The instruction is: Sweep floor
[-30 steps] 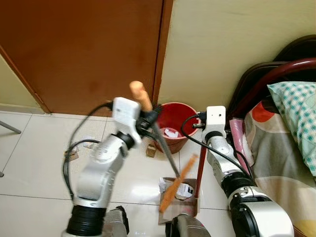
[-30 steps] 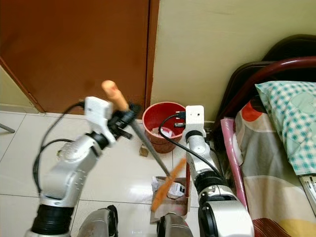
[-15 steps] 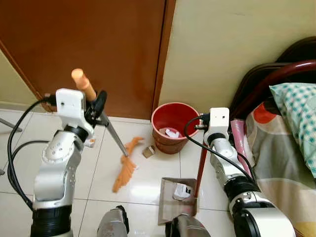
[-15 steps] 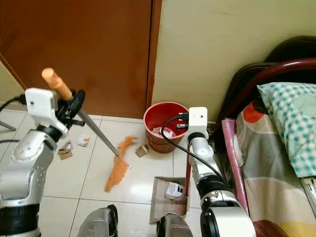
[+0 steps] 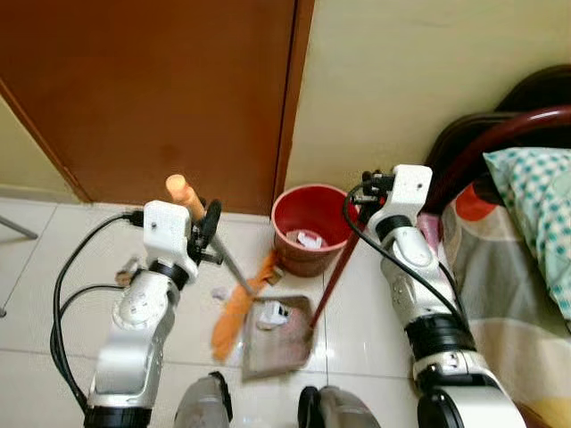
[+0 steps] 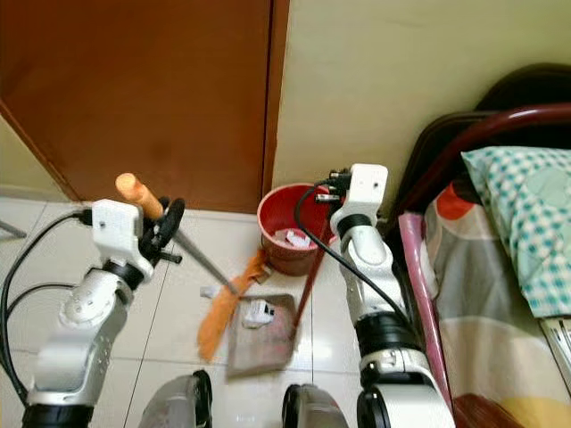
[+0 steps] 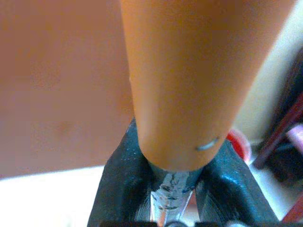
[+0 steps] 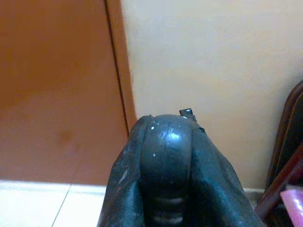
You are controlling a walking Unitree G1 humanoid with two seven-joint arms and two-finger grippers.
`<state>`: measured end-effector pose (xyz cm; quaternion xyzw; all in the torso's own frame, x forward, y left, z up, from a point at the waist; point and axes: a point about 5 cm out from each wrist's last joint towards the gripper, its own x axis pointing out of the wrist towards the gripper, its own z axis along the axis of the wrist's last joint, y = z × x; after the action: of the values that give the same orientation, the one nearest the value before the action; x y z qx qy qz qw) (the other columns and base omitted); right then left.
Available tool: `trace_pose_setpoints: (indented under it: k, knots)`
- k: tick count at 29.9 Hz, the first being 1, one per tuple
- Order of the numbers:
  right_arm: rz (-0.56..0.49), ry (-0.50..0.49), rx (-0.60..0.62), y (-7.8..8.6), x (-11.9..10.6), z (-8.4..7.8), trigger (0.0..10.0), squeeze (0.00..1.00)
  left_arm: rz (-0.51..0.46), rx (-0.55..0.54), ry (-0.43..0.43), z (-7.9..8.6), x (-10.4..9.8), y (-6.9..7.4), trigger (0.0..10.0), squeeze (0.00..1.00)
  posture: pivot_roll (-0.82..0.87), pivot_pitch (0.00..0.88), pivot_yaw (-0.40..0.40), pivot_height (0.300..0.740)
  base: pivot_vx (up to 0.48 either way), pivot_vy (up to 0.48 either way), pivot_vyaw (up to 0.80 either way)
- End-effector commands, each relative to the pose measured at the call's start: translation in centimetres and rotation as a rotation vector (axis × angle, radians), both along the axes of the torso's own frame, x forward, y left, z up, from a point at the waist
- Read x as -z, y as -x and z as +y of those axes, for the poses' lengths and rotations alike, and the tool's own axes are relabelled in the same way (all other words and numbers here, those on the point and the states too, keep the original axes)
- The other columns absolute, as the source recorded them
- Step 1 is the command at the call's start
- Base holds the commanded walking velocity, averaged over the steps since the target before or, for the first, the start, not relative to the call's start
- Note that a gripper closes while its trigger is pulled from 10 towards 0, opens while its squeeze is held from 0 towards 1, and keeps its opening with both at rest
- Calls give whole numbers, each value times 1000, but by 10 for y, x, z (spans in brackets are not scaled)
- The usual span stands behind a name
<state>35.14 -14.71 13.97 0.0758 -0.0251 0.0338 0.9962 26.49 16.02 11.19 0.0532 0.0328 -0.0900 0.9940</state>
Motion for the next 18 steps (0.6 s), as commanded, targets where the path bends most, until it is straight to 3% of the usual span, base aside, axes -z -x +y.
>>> trace_pose_setpoints:
  k: [1,13,18]
  knots:
    - [-92,-62,-12,-5,-29,0,10000,0,35,-86,-92,13,10,3,10000,0,74,120,-67,740,0,0,0]
    - [-161,-144,-93,-13,-73,14,10000,0,50,-128,-89,11,25,6,10000,0,74,105,-73,740,0,0,0]
    - [-244,-192,-91,-22,-111,14,10000,0,47,-117,-75,6,26,3,10000,0,67,94,-74,740,0,0,0]
